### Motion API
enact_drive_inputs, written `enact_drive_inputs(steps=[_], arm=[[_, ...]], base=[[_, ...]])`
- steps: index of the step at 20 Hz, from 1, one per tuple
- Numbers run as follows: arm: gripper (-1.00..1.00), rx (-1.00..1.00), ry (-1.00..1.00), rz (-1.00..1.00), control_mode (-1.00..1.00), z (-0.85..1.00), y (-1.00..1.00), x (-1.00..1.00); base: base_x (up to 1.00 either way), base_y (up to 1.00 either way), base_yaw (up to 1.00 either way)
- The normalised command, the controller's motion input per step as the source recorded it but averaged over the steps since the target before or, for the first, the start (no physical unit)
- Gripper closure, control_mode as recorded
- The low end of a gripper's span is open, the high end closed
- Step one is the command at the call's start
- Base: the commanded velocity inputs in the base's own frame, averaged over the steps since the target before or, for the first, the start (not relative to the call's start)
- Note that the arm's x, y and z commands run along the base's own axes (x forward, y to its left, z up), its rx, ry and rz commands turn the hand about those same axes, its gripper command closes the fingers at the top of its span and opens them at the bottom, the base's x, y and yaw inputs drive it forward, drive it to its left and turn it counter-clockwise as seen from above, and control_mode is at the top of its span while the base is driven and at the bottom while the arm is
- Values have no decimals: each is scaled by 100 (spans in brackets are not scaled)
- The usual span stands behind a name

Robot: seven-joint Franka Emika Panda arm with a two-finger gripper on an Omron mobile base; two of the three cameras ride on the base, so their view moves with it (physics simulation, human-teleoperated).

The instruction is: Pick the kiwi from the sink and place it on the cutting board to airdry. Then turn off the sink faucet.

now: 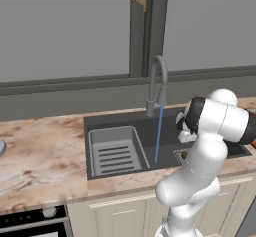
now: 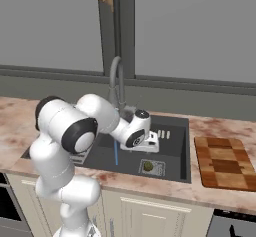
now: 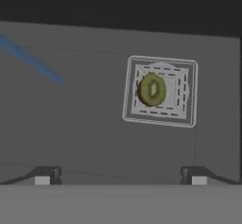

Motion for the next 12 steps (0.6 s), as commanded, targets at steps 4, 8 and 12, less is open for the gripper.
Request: enact_drive_inputs(steps=[4, 8, 12], arm=[[-100, 5, 10, 0, -100, -29, -11, 20], [-100, 3, 11, 0, -100, -32, -7, 23], [-100, 2, 10, 0, -100, -32, -2, 25]], base=[[0, 0, 0], [0, 0, 0], [0, 0, 0]])
